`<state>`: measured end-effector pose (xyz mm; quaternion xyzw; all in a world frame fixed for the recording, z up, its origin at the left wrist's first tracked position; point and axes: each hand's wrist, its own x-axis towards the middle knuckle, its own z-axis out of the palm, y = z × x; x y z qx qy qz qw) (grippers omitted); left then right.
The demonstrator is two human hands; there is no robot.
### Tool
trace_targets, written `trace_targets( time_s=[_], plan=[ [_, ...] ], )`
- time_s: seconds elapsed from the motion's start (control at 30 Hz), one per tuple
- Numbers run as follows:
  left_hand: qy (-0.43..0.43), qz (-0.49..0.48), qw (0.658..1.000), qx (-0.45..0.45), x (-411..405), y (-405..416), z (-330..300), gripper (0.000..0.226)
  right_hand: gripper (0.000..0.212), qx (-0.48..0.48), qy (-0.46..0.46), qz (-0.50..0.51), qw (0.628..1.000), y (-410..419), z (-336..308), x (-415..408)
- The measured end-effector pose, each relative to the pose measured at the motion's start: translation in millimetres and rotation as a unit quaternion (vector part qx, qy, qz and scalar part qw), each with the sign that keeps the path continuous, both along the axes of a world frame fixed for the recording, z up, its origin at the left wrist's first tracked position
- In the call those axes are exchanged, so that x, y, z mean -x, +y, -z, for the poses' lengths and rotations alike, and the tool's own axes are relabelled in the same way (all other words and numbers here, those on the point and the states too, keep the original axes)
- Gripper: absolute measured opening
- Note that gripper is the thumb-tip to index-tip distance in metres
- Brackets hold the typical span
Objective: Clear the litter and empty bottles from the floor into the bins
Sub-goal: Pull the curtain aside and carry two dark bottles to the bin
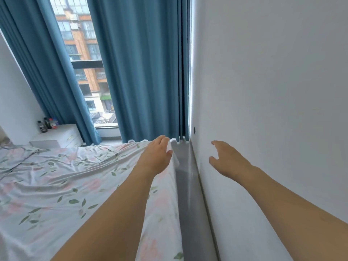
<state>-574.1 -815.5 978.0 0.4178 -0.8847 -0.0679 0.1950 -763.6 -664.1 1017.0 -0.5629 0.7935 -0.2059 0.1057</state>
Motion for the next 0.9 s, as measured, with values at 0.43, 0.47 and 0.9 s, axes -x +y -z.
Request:
trace_targets(
  time_s=[0.43, 0.47, 0.9],
  plan=[
    [0.034, -0.058, 0.998, -0.005, 66, -102, 8, 0.043, 0.053, -0.006, 0.022, -0.037, 0.999, -119, 1, 90],
    [0.036, -0.066, 0.997, -0.007, 71, -115, 11, 0.043, 0.051, -0.006, 0.023, -0.040, 0.999, -136, 2, 98],
    [-0.008, -0.064, 0.998, -0.003, 243, -423, 28, 0.040, 0.041, -0.030, 0.007, -0.043, 0.999, -453, 35, 244]
  ],
)
